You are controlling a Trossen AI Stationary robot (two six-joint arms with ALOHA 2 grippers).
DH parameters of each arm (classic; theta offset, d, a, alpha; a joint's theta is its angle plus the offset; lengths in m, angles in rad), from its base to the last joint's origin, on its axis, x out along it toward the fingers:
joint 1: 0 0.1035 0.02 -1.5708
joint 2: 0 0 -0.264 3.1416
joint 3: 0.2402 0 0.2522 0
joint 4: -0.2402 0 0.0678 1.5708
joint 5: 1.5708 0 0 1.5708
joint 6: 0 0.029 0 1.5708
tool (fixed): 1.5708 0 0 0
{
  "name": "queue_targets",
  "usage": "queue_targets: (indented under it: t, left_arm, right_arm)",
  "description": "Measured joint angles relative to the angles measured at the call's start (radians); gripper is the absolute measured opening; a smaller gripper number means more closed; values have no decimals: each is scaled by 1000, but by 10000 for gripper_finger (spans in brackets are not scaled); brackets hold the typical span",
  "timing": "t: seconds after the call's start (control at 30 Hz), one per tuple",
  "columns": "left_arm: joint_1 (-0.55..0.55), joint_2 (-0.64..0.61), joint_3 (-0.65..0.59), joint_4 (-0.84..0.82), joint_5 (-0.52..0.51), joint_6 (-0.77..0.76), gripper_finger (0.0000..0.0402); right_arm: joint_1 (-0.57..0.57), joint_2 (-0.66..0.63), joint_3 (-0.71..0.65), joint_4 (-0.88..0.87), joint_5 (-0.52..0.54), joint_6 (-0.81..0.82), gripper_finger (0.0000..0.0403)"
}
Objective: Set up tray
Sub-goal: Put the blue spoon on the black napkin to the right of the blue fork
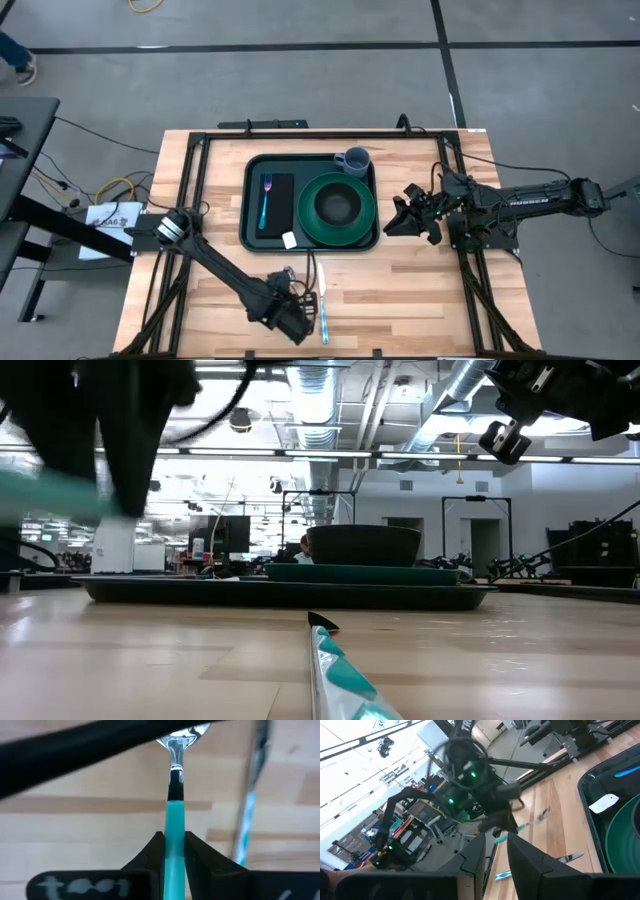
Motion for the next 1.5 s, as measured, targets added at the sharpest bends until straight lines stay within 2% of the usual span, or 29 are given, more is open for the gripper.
queue_targets:
  t: [0.23,0.33,0.63,0.77,0.9,1.03,1.17,1.33,1.5]
  left_arm:
    - [55,-7,187,-394,-106,12,29]
    - [101,-28,220,-484,-137,50,29]
    - [299,-167,211,-597,-182,327,29]
    - [398,-259,93,-585,-150,448,29]
    - [473,-385,-121,-473,-82,500,29]
    - [535,-523,-355,-213,-81,521,29]
    - [600,-604,-544,6,-60,585,29]
    - [697,-613,-688,156,39,714,29]
    - [789,-607,-753,282,50,839,29]
  right_arm:
    - [0,0,0,0,0,2,74]
    - [0,0,0,0,0,3,74]
    - [0,0,0,-2,-2,3,74]
    - [0,0,0,-2,-11,3,74]
    - [0,0,0,-7,-26,3,74]
    - [0,0,0,-9,-26,3,74]
    - [0,0,0,-28,-26,2,74]
    - [0,0,0,-62,-25,16,74]
    - [0,0,0,-64,-25,38,74]
